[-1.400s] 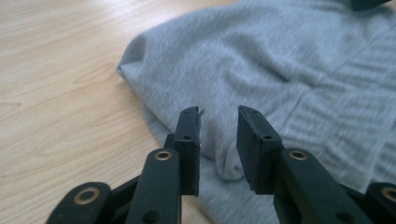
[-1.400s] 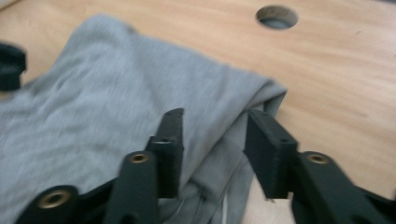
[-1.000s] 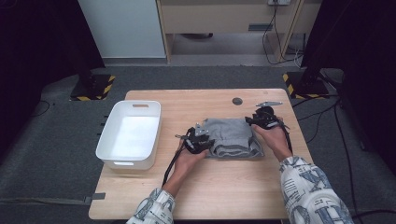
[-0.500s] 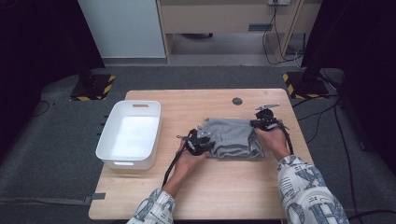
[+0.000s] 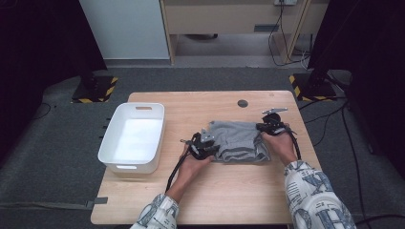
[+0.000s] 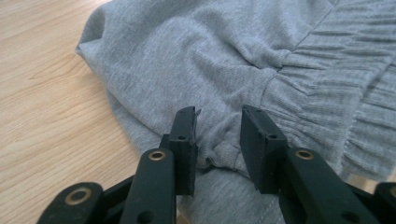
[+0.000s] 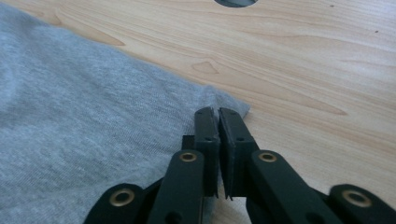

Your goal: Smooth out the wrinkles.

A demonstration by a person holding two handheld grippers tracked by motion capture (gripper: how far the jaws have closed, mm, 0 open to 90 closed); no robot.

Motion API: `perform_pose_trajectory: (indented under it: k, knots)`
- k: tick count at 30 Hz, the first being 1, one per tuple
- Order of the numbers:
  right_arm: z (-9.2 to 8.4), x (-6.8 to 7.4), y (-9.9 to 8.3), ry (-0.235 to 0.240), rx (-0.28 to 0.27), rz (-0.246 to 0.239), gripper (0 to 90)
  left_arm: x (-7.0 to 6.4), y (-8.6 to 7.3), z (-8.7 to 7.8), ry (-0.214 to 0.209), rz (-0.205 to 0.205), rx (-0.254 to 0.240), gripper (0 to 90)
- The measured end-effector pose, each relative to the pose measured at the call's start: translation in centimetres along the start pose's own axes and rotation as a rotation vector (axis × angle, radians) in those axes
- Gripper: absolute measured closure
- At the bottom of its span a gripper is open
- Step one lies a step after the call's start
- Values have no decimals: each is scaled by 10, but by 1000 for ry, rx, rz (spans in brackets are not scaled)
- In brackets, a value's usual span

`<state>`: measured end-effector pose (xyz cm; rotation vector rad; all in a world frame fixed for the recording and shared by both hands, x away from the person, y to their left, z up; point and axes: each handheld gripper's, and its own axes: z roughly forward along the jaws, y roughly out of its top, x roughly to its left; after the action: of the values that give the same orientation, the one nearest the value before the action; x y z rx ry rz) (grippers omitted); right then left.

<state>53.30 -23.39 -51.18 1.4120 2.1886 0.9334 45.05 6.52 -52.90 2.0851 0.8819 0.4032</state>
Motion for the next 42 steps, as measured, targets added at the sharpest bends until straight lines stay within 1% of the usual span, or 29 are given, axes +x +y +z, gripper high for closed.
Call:
perform_pose_trajectory:
  k: [1, 3, 4, 7, 8, 9, 10, 11, 13, 15, 16, 18, 20, 21, 22, 24, 25, 27, 28, 30, 34, 35, 38, 42]
  knots:
    - [-1, 0, -1, 9, -3, 0, 833, 0, -1, 0, -2, -5, -1, 650]
    - [-2, -2, -3, 14, -7, 9, 798, 1, -1, 0, 0, -10, -3, 633]
    - [-3, -3, -3, 11, -15, 14, 763, 1, -1, -1, 4, -13, -6, 619]
    - [-6, -5, -2, -4, -34, 28, 616, 2, 0, -1, 13, -17, -11, 537]
    - [-7, -5, -1, -8, -38, 34, 574, 4, 1, -3, 24, -31, -15, 501]
    - [-7, -5, -1, -8, -38, 34, 574, 4, 1, -3, 24, -31, -15, 466]
    - [-10, -4, 0, -22, -51, 33, 482, 6, 2, -5, 28, -39, -19, 440]
    - [-11, -4, 0, -24, -57, 31, 455, 6, 2, -5, 28, -39, -19, 411]
    - [-13, -3, 2, -15, -69, 37, 398, 9, 5, -5, 32, -60, -12, 345]
    - [-16, -2, 3, -6, -79, 38, 366, 10, 6, -6, 41, -59, -7, 287]
    - [-16, -2, 3, -6, -79, 38, 366, 10, 6, -6, 41, -59, -7, 269]
    - [-20, 0, 5, -3, -99, 38, 310, 11, 8, -8, 40, -57, -5, 236]
    - [-21, 0, 6, -5, -105, 40, 297, 11, 9, -9, 42, -55, -3, 220]
    - [-24, 2, 7, 2, -114, 42, 270, 11, 9, -9, 40, -61, -4, 185]
    - [-24, 2, 7, 2, -114, 42, 270, 12, 10, -10, 35, -66, -5, 185]
    - [-26, 4, 9, 16, -127, 45, 241, 13, 11, -12, 28, -67, -1, 157]
    - [-28, 7, 10, 27, -140, 37, 217, 14, 11, -13, 15, -70, 4, 138]
    - [-29, 8, 11, 34, -143, 38, 204, 14, 12, -14, 15, -68, 1, 133]
    - [-30, 11, 12, 44, -147, 29, 193, 14, 12, -15, 10, -71, -2, 122]
    - [-31, 13, 13, 52, -151, 28, 183, 15, 13, -17, -2, -75, -11, 109]
    - [-31, 17, 14, 60, -161, 24, 161, 16, 15, -18, -4, -72, -11, 101]
    - [-30, 19, 15, 64, -163, 14, 140, 17, 15, -19, -5, -72, -11, 94]
    - [-30, 21, 15, 68, -160, 13, 137, 17, 15, -20, -7, -70, -9, 88]
    - [-30, 25, 15, 75, -160, -3, 134, 18, 15, -21, -1, -66, -3, 85]
